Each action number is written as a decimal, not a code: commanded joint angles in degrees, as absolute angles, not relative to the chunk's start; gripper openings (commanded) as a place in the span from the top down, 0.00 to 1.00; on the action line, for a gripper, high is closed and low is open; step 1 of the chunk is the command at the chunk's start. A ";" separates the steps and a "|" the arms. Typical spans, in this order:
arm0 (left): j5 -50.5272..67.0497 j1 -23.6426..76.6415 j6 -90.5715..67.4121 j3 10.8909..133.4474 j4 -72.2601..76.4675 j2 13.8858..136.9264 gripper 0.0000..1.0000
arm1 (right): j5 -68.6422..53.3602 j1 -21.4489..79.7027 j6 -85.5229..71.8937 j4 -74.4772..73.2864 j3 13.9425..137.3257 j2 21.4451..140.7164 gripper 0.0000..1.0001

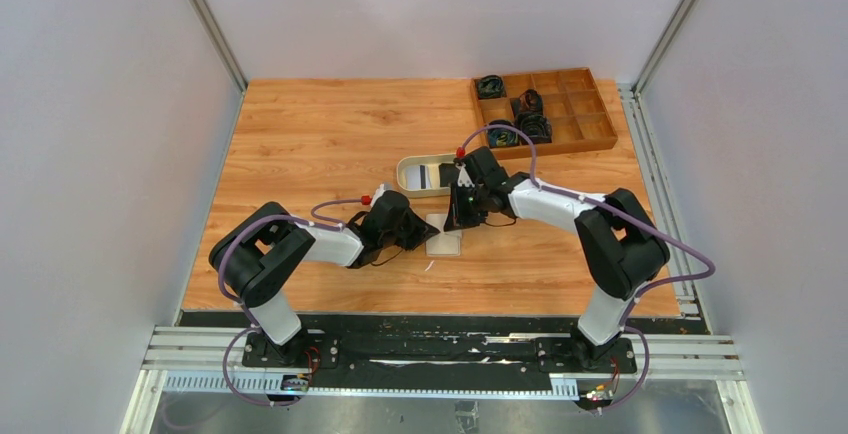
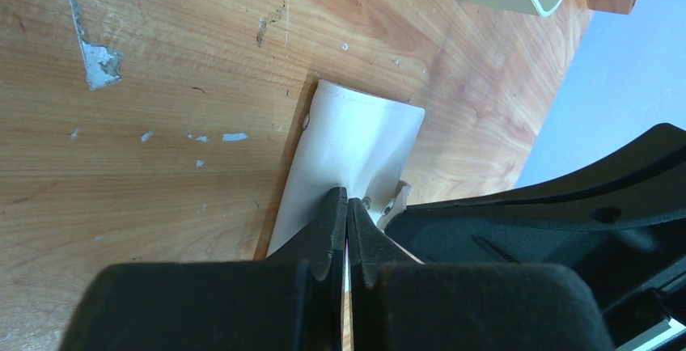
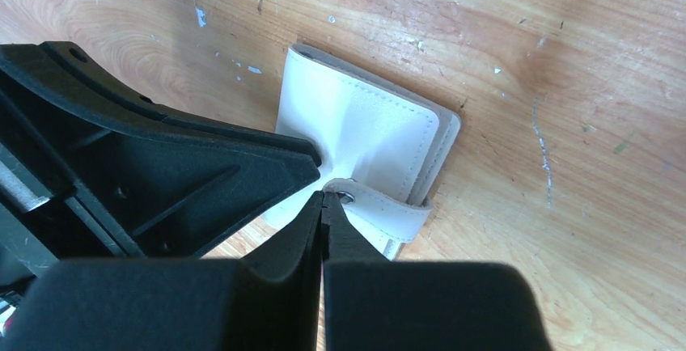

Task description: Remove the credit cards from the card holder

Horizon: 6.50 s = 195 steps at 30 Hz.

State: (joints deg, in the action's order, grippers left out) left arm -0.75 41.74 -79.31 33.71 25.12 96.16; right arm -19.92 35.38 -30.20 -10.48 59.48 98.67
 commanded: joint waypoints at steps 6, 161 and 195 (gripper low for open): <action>-3.69 41.40 -77.70 31.98 17.71 97.19 1.00 | -20.13 34.71 -29.76 -10.27 58.78 101.32 1.00; -2.98 40.34 -74.47 35.95 12.66 99.32 1.00 | -22.00 27.75 -24.49 -10.39 56.34 90.24 0.58; -13.84 39.69 -35.87 46.67 -12.24 70.55 0.00 | -5.70 30.72 -16.65 -14.48 51.72 76.26 0.27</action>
